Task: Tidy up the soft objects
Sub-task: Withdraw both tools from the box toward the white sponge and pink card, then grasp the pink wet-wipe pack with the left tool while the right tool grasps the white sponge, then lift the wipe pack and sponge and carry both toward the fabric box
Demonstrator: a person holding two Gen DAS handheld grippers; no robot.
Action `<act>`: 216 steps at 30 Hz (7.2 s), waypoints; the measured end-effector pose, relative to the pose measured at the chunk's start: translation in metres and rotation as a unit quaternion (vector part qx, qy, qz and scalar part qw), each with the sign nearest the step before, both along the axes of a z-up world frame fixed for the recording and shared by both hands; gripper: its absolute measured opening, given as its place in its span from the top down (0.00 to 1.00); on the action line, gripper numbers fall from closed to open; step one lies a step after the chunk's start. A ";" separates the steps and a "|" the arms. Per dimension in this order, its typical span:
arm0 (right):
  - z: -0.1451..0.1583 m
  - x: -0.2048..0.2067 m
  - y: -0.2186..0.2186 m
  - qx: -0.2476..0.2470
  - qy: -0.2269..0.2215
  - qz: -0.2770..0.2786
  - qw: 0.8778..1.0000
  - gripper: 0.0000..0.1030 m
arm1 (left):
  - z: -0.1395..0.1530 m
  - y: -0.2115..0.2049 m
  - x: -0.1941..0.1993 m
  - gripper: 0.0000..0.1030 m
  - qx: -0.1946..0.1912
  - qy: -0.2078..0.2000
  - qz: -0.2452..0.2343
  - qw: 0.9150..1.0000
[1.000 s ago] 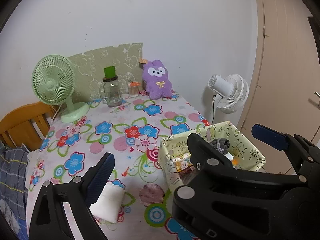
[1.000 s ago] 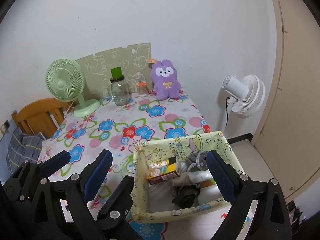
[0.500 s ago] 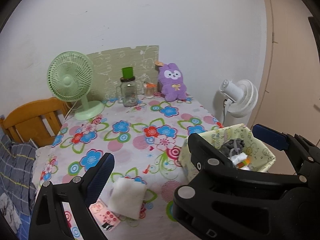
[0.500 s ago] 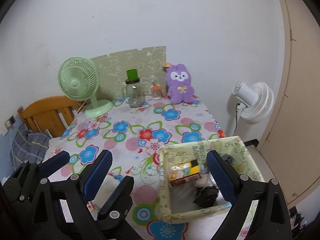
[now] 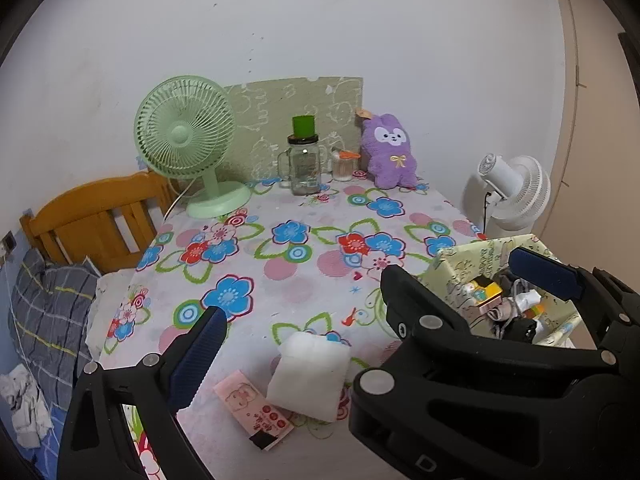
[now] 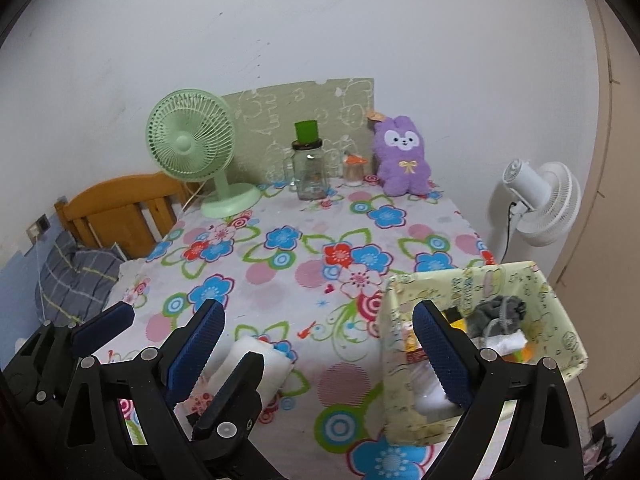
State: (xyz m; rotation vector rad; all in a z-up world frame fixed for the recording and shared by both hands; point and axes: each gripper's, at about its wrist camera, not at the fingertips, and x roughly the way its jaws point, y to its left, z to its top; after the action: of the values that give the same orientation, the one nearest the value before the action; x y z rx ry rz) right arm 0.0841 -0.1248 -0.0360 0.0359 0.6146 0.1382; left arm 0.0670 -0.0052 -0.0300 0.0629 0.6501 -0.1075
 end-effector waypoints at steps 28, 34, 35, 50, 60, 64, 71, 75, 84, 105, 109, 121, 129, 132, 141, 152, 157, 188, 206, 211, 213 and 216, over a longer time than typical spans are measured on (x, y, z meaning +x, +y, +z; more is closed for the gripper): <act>-0.066 0.022 0.049 -0.022 0.051 0.045 0.997 0.06 | -0.070 0.048 0.015 0.04 -0.015 0.076 0.054 0.996; -0.084 0.031 0.055 -0.031 0.075 0.055 0.995 0.06 | -0.088 0.055 0.022 0.04 -0.020 0.097 0.068 0.993; -0.086 0.031 0.056 -0.031 0.077 0.056 0.995 0.06 | -0.091 0.057 0.022 0.04 -0.023 0.100 0.069 0.992; -0.122 0.045 0.070 -0.048 0.126 0.073 0.988 0.06 | -0.125 0.067 0.025 0.08 -0.040 0.149 0.066 0.986; -0.136 0.046 0.081 -0.052 0.149 0.095 0.983 0.06 | -0.132 0.073 0.020 0.21 -0.032 0.161 0.079 0.983; -0.138 0.047 0.085 -0.053 0.151 0.100 0.982 0.06 | -0.133 0.076 0.022 0.22 -0.027 0.156 0.086 0.984; -0.140 0.054 0.085 -0.054 0.158 0.095 0.981 0.06 | -0.133 0.076 0.029 0.39 -0.023 0.149 0.091 0.984; -0.140 0.059 0.086 -0.054 0.159 0.095 0.981 0.06 | -0.132 0.076 0.033 0.51 -0.027 0.146 0.088 0.985; -0.141 0.071 0.097 -0.053 0.158 0.098 0.981 0.06 | -0.130 0.085 0.043 0.53 -0.026 0.147 0.079 0.986; -0.146 0.092 0.102 -0.051 0.163 0.083 0.982 0.37 | -0.135 0.089 0.068 0.25 -0.020 0.149 0.082 0.985; -0.145 0.093 0.099 -0.043 0.162 0.079 0.983 0.43 | -0.133 0.088 0.070 0.41 -0.022 0.146 0.081 0.986; -0.139 0.088 0.086 -0.028 0.170 0.074 0.982 0.51 | -0.127 0.076 0.066 0.62 -0.026 0.148 0.068 0.986; -0.125 0.078 0.067 -0.017 0.163 0.063 0.984 0.56 | -0.113 0.061 0.058 0.62 -0.034 0.139 0.057 0.988; -0.117 0.074 0.060 -0.012 0.156 0.060 0.986 0.57 | -0.104 0.054 0.054 0.62 -0.033 0.128 0.054 0.990; -0.089 0.060 0.046 -0.006 0.124 0.054 0.991 0.58 | -0.078 0.041 0.042 0.62 -0.028 0.099 0.049 0.993; -0.056 0.045 0.037 0.001 0.089 0.057 0.994 0.58 | -0.046 0.032 0.030 0.62 -0.023 0.064 0.050 0.996; -0.040 0.038 0.033 0.000 0.073 0.058 0.996 0.58 | -0.033 0.028 0.025 0.62 -0.022 0.048 0.048 0.997; 0.005 0.030 -0.027 -0.007 0.021 0.029 0.999 0.58 | 0.005 -0.034 0.024 0.62 -0.020 0.001 0.007 1.000; 0.002 0.035 -0.088 -0.012 0.016 -0.006 1.000 0.58 | 0.001 -0.093 0.035 0.62 -0.016 0.004 -0.031 0.999; -0.001 0.036 -0.102 -0.012 0.016 -0.014 1.000 0.58 | -0.002 -0.108 0.037 0.62 -0.016 0.005 -0.039 0.999; -0.002 0.036 -0.108 -0.013 0.017 -0.017 1.000 0.58 | -0.003 -0.113 0.038 0.62 -0.017 0.005 -0.042 0.999; -0.003 0.035 -0.117 -0.013 0.017 -0.022 1.000 0.58 | -0.004 -0.123 0.038 0.62 -0.017 0.006 -0.048 0.999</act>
State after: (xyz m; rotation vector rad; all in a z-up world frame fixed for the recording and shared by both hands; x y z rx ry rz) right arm 0.1196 -0.2418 -0.0391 0.0261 0.6484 0.0866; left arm 0.1047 -0.1282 -0.0344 0.0611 0.6570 -0.2116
